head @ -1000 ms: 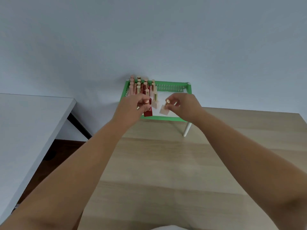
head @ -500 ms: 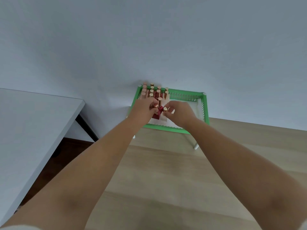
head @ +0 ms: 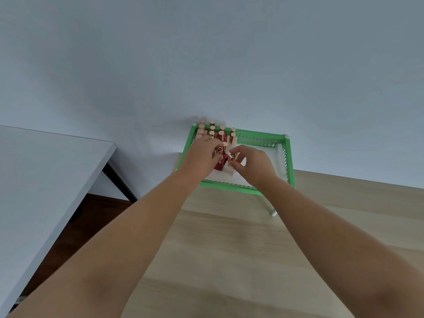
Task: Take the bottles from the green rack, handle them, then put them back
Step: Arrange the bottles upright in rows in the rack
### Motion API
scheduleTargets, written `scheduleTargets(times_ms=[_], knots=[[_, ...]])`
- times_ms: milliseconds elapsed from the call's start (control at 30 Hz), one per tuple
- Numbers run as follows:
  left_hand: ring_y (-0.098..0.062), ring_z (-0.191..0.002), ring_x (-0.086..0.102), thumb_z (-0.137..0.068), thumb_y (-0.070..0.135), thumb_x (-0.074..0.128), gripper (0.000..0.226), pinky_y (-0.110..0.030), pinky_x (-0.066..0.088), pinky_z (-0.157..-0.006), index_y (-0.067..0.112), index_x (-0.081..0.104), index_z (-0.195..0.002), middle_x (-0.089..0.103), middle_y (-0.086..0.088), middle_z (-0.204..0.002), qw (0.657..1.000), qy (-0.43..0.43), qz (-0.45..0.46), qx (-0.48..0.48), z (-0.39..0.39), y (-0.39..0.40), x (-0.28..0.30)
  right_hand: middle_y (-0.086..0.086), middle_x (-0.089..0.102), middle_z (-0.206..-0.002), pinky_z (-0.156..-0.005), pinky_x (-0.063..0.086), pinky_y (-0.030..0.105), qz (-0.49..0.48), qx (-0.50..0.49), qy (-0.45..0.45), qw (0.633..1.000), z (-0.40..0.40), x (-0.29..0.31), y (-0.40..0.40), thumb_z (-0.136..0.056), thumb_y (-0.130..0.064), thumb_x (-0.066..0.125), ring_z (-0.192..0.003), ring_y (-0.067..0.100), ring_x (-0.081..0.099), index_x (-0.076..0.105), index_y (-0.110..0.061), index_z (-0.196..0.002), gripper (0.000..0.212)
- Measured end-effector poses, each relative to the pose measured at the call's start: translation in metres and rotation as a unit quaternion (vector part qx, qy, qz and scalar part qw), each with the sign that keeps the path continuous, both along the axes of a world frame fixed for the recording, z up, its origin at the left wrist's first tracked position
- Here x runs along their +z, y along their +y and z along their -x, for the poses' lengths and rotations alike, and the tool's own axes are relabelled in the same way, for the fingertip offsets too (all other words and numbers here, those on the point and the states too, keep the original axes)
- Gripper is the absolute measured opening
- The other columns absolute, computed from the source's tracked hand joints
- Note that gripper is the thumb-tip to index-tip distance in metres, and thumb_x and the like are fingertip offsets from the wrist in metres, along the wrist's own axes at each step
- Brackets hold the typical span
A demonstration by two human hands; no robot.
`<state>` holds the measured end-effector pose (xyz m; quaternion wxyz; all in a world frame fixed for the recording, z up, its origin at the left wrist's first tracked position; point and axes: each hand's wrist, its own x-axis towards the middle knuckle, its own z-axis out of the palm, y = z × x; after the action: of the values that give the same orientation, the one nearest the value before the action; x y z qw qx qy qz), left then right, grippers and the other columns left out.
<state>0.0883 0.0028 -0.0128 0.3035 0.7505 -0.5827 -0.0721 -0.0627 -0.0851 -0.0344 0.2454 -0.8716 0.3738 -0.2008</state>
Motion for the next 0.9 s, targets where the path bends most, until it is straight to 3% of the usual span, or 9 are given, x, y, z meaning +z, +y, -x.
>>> scheduleTargets(times_ms=[100, 167, 267, 367, 500, 700, 900], knots=[[-0.019, -0.097, 0.06, -0.077, 0.014, 0.075, 0.043, -0.027, 0.046, -0.082, 0.017, 0.062, -0.119, 0.057, -0.001, -0.118, 0.997, -0.073, 0.031, -0.026, -0.006, 0.0, 0.001, -0.012, 0.053, -0.076, -0.051, 0.034, 0.019, 0.002, -0.009, -0.032, 0.999, 0.003, 0.0, 0.004, -0.075, -0.038, 0.071, -0.062, 0.002, 0.049, 0.041, -0.04, -0.121, 0.055], [-0.024, -0.11, 0.051, -0.071, 0.022, 0.08, 0.057, -0.033, 0.042, -0.09, 0.021, 0.06, -0.124, 0.057, 0.003, -0.125, 0.985, -0.168, 0.033, -0.031, -0.009, -0.001, 0.003, -0.013, 0.048, -0.081, -0.052, 0.032, 0.016, -0.019, -0.025, -0.047, 0.998, 0.004, -0.003, 0.005, -0.069, -0.037, 0.077, -0.066, 0.002, 0.047, 0.035, -0.038, -0.124, 0.069], [-0.024, -0.122, 0.035, -0.062, 0.038, 0.085, 0.082, -0.038, 0.028, -0.098, 0.031, 0.049, -0.135, 0.047, 0.013, -0.141, 0.963, -0.266, -0.023, -0.034, -0.011, -0.002, 0.003, -0.004, 0.05, -0.11, -0.071, 0.044, 0.023, -0.063, -0.036, 0.001, 0.997, 0.004, -0.009, 0.003, -0.063, -0.037, 0.082, -0.093, 0.013, 0.052, 0.035, -0.029, -0.13, 0.082], [-0.022, -0.131, 0.021, -0.057, 0.047, 0.085, 0.097, -0.039, 0.016, -0.102, 0.033, 0.038, -0.141, 0.036, 0.016, -0.15, 0.949, -0.306, -0.067, -0.04, -0.012, -0.003, -0.004, 0.004, 0.047, -0.123, -0.09, 0.047, 0.036, -0.086, -0.047, 0.06, 0.993, 0.002, -0.015, 0.0, -0.066, -0.04, 0.08, -0.113, 0.021, 0.049, 0.045, -0.02, -0.128, 0.074], [-0.023, -0.138, 0.024, -0.061, 0.043, 0.083, 0.09, -0.038, 0.012, -0.103, 0.033, 0.041, -0.14, 0.042, 0.018, -0.146, 0.932, -0.355, -0.063, -0.032, -0.012, -0.005, -0.013, 0.005, 0.051, -0.113, -0.081, 0.045, 0.031, -0.091, -0.061, 0.068, 0.992, -0.002, -0.015, -0.002, -0.072, -0.038, 0.076, -0.103, 0.022, 0.052, 0.055, -0.018, -0.12, 0.056], [-0.022, -0.131, 0.029, -0.054, 0.046, 0.085, 0.083, -0.038, 0.017, -0.098, 0.032, 0.054, -0.129, 0.058, 0.017, -0.129, 0.93, -0.365, -0.025, 0.016, -0.009, -0.01, -0.02, 0.004, 0.054, -0.11, -0.074, 0.039, 0.025, -0.087, -0.052, 0.05, 0.994, -0.007, -0.017, -0.008, -0.077, -0.029, 0.071, -0.089, 0.014, 0.05, 0.057, -0.018, -0.122, 0.049], [-0.025, -0.134, 0.033, -0.06, 0.045, 0.083, 0.078, -0.038, 0.017, -0.096, 0.029, 0.055, -0.131, 0.056, 0.014, -0.132, 0.934, -0.354, -0.025, 0.051, -0.001, -0.012, -0.02, 0.004, 0.058, -0.11, -0.077, 0.04, 0.023, -0.087, -0.043, 0.025, 0.995, -0.016, -0.021, -0.015, -0.079, -0.019, 0.067, -0.096, 0.02, 0.058, 0.06, -0.021, -0.122, 0.044]])
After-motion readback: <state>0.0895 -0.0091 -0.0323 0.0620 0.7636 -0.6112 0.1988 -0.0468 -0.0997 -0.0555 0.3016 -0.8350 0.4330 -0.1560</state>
